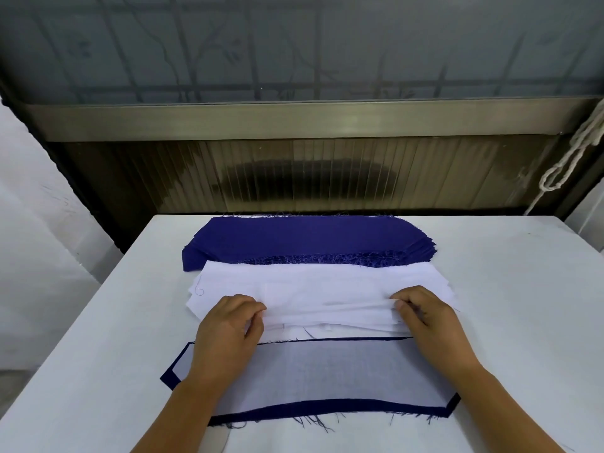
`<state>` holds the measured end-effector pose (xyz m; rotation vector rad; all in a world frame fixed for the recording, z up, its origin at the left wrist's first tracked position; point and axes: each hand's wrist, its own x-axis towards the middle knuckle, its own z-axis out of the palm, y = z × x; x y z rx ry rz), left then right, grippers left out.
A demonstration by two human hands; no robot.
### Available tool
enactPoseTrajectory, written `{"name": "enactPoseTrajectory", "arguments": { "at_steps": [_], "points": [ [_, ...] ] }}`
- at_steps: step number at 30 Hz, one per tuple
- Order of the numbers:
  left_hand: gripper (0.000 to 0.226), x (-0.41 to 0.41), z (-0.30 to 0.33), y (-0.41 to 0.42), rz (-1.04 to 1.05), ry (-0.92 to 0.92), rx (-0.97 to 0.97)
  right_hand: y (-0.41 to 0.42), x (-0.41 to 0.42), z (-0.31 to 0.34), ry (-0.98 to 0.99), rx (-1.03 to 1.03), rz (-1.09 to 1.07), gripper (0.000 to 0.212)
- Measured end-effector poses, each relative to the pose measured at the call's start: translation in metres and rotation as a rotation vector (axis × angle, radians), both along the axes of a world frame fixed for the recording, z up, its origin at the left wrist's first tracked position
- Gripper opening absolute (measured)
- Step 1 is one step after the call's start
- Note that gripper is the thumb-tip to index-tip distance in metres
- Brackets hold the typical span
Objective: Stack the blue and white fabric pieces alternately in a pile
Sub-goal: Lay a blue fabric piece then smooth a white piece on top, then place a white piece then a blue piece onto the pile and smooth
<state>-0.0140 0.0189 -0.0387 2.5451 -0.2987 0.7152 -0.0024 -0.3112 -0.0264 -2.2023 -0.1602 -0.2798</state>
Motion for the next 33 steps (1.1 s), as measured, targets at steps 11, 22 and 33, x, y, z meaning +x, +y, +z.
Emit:
{"name": "enactPoseTrajectory", "arguments": {
  "at_steps": [11, 22, 33],
  "points": [
    [0.032, -0.004, 0.027, 0.005, 0.061, -0.147, -0.017, 0.006, -0.007, 0.019, -0.504, -0.215, -0.145, 0.012],
    [0.021, -0.028, 0.082, 0.05, -0.154, 0.731, -0.286, -0.028, -0.04, 0.054, 0.339, -0.095, 0.155, 0.018],
    [0.03, -0.048, 0.063, 0.04, -0.072, 0.077, -0.164, -0.017, -0.056, 0.028, -0.397, -0.211, -0.013, 0.016]
  ]
}}
